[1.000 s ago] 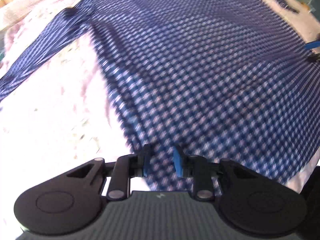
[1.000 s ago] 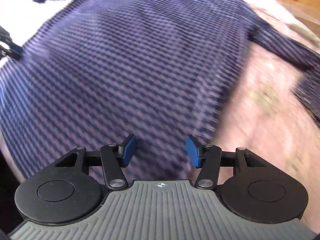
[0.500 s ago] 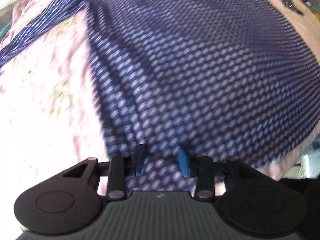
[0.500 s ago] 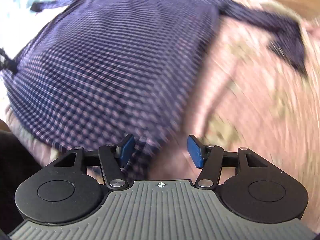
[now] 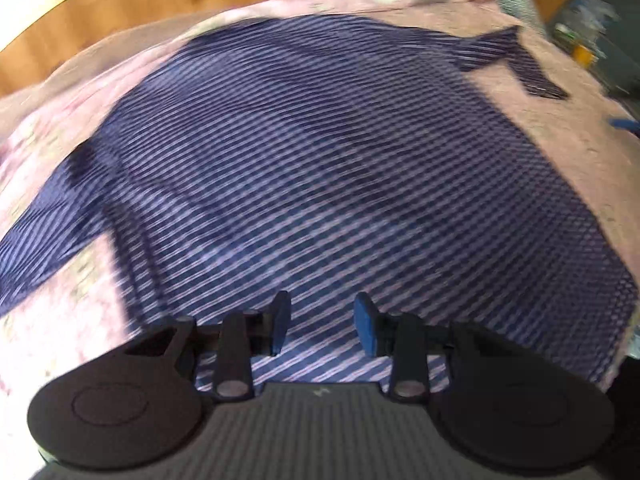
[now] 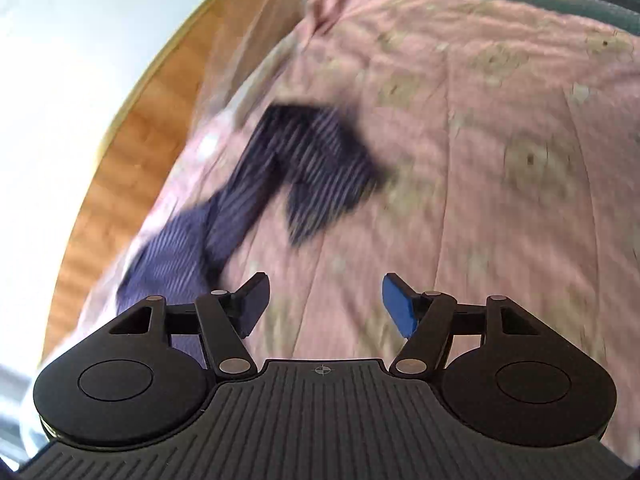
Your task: Fold clothes
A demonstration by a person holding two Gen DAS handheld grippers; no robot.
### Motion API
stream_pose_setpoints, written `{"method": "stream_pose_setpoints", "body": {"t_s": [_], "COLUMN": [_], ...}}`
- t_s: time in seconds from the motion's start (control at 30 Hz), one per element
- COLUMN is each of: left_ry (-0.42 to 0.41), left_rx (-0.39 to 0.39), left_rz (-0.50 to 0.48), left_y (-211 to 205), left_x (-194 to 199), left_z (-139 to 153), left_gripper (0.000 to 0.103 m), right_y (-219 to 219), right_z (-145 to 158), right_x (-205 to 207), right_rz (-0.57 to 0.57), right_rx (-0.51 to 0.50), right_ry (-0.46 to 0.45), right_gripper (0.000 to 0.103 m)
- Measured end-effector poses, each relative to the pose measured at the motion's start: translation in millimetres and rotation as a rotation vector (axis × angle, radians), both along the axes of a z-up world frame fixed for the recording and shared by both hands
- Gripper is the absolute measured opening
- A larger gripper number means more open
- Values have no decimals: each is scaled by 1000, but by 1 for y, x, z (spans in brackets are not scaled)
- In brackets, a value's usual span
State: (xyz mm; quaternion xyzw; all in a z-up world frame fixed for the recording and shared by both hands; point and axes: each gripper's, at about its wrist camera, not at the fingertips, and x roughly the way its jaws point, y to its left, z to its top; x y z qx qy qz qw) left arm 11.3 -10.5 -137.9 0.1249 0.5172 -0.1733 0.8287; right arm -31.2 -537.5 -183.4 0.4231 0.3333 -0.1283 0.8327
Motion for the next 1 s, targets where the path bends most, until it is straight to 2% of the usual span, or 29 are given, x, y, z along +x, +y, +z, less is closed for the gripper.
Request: {"method": "stream_pose_setpoints", "body": {"t_s": [0.13,0.23,0.33,0.4,0.43,0.47,0.5,0.57,0.63,0.7,0.73,0.8,0.87,0.9,0.93,1.0], "left_ry": [39,69,99,119,116,110,105,83,58,32,27,28,42,53,63,81], "left_rx": [27,49,71,85,88,84,78,67,57,48,39,31,32,33,35,34], "left_rz": [35,65,96,117,117,111,104,73,38,11,5,1,4,4,4,1], "left_y": [-26,-46,-65,-77,-86,-95,-105,-127,-147,-166,-173,-183,-192,-196,-200,-208], "left_x": [7,13,19,23,26,31,37,48,69,85,92,104,112,115,118,120], "left_z": [-7,-12,-17,-21,-20,-17,-15,-8,-13,-17,-20,-28,-36,-41,-45,-49], "left_gripper": [41,41,41,41,41,41,41,41,41,45,45,45,45,45,45,45], "right_y": [-35,-50,-57,-52,-49,-45,-45,-46,-66,-91,-100,-100,-94,-92,-91,-88], "right_z": [-54,-90,-103,-108,-109,-109,-104,-91,-65,-23,-1,23,27,24,20,5], "right_x": [69,98,115,128,137,144,150,163,177,190,198,215,227,230,233,235], "right_rz": [-43,-52,-20,67,113,153,189,257,308,375,443,643,818,866,882,944], "right_rx": [40,87,128,144,127,100,59,-30,-139,-373,-513,-841,-1114,-1209,-1271,-1318], "right_ry": [4,-16,-51,-49,-31,-11,-1,10,-8,-21,-15,53,144,161,172,205], "right_gripper": [66,65,64,35,31,23,4,2,1,1,1,1,1,2,2,3]}}
